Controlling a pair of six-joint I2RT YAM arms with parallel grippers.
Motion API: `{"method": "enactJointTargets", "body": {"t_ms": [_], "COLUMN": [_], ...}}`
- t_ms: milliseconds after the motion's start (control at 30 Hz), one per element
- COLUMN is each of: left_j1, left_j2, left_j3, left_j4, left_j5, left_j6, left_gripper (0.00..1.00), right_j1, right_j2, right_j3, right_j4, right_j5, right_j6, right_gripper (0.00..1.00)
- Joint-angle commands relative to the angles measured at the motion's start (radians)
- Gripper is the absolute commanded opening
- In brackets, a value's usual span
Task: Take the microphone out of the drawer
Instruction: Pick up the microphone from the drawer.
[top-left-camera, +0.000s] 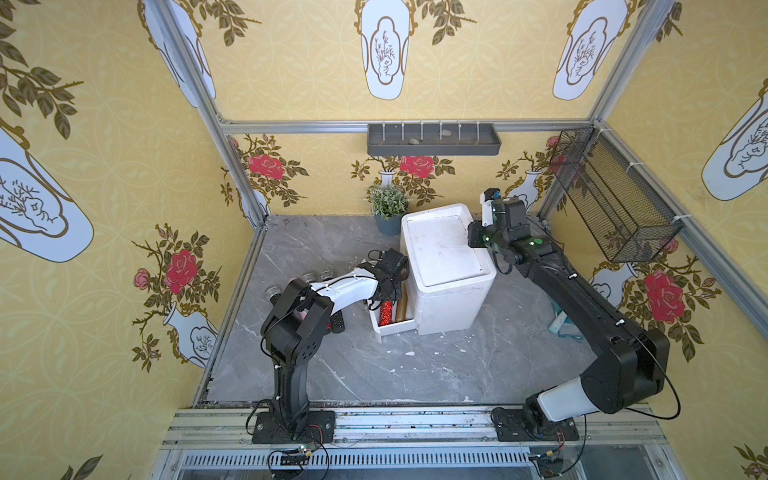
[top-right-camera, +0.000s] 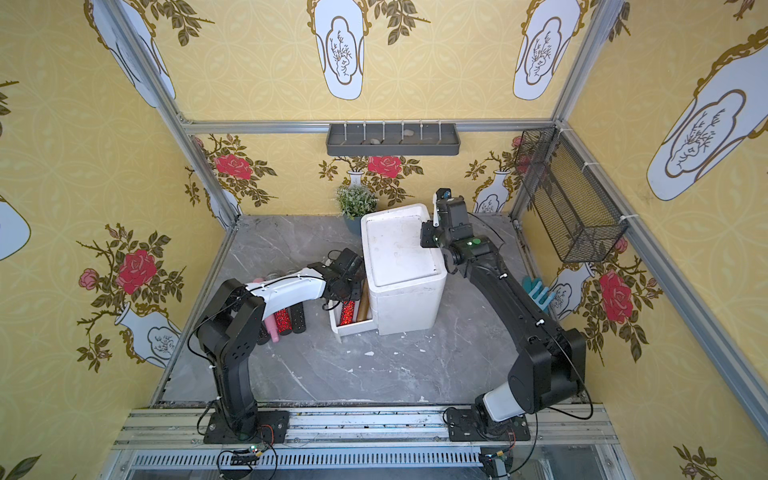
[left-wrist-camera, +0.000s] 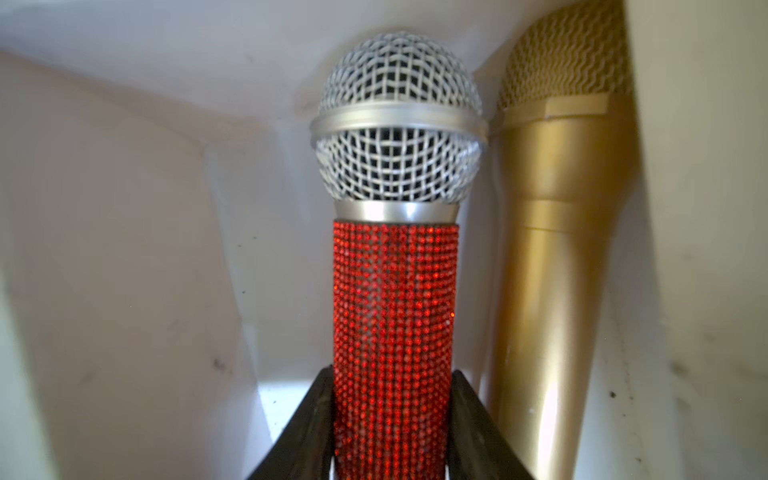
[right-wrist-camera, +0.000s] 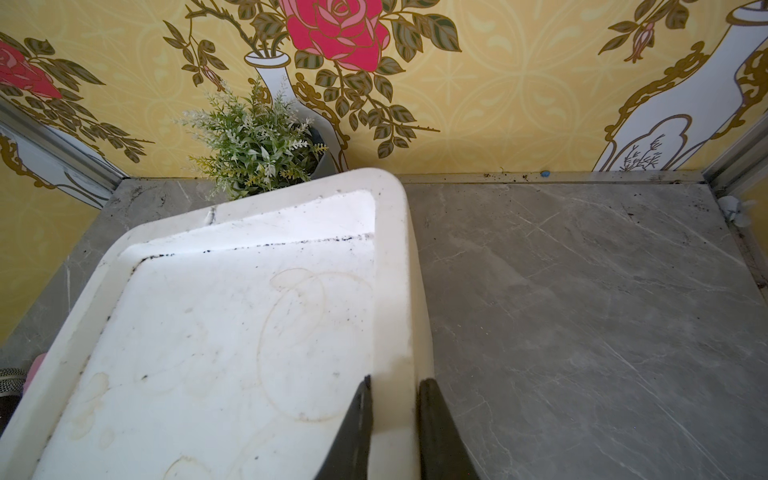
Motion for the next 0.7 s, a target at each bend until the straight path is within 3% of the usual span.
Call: {"method": "enactJointTargets", "body": {"t_ms": [0,167,667], "left_j1": [-0.002,-0.002,-0.002], "left_j2": [-0.023,-0.074,-0.229], "left_j3": [-0.021,-0.052,-0.103], "left_j4": [-0.004,0.056,0.129], "left_j5": [-0.011,-0.007,-0.061], "left_j6": [-0.032,-0.095,-0.123], "left_gripper": [0.32,0.29,0.27], "right_j1": [-0.001,0.000,0.001], "right_j2": [0.017,0.019,0.019], "right_j3": [-0.013,-0.008,-0.001], "right_j4": [-0.199,-0.203,-0.207], "right_j5": [0.008,0.008,0.004], "right_j6": [0.032,0.030,0.025], "right_gripper": [0.07,0.07,0.07]}}
